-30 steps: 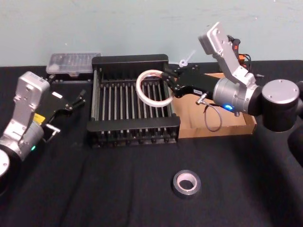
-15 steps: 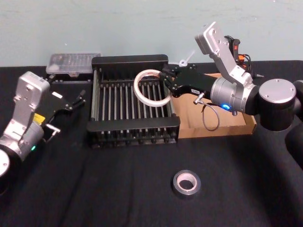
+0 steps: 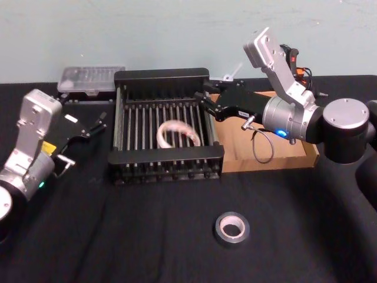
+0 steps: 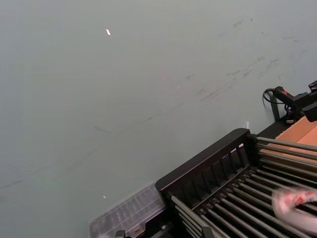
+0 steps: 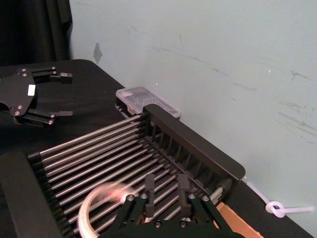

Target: Pick up the white tape and place it into the black box , Pick up the silver tape and place it into the brown box.

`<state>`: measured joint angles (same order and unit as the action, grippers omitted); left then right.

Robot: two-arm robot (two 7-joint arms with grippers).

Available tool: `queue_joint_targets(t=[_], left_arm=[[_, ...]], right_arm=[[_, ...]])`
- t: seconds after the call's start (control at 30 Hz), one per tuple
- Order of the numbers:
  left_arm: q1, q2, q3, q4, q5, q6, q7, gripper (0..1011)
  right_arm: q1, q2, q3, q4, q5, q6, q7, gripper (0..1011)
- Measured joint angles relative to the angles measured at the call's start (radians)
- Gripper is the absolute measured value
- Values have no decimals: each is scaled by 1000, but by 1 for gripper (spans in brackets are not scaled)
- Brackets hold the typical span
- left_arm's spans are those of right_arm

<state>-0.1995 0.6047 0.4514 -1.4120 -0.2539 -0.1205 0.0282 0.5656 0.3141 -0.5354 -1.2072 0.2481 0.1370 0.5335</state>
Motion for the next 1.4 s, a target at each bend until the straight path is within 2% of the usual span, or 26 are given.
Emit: queue_joint_targets(t=[0.03,0.13,0.37,0.5,0.63,0.7,0.73,0.9,1.13,1.27,1.4], left_arm=[[0,0,0,0,0,0,0,1001],[0,0,0,0,0,0,0,1002],[0,0,0,0,0,0,0,1001],[0,0,0,0,0,0,0,1002],[0,0,0,0,0,0,0,1001],[0,0,0,0,0,0,0,1001],[0,0,0,0,0,0,0,1001],[0,0,0,0,0,0,0,1001],[0,0,0,0,0,0,0,1001],[0,0,0,0,0,0,0,1001],[0,0,0,0,0,0,0,1001]], right_arm=[[0,0,0,0,0,0,0,287],[0,0,0,0,0,0,0,424],[-1,1,1,-1,1,1,0,648],[-1,1,1,-1,1,1,0,743],[-1,1,1,-1,2,1,0,891],[-1,1,1,-1,2,2,0,920],[-1,1,1,-1,2,2,0,1000],[-1,1,1,-1,1,1,0,1000],[-23,21,16,-50,10,16,-13,1000],[-50,47,34,-100,21,28,-21,1000],[-94,88,55,-175,34,37,-28,1000]])
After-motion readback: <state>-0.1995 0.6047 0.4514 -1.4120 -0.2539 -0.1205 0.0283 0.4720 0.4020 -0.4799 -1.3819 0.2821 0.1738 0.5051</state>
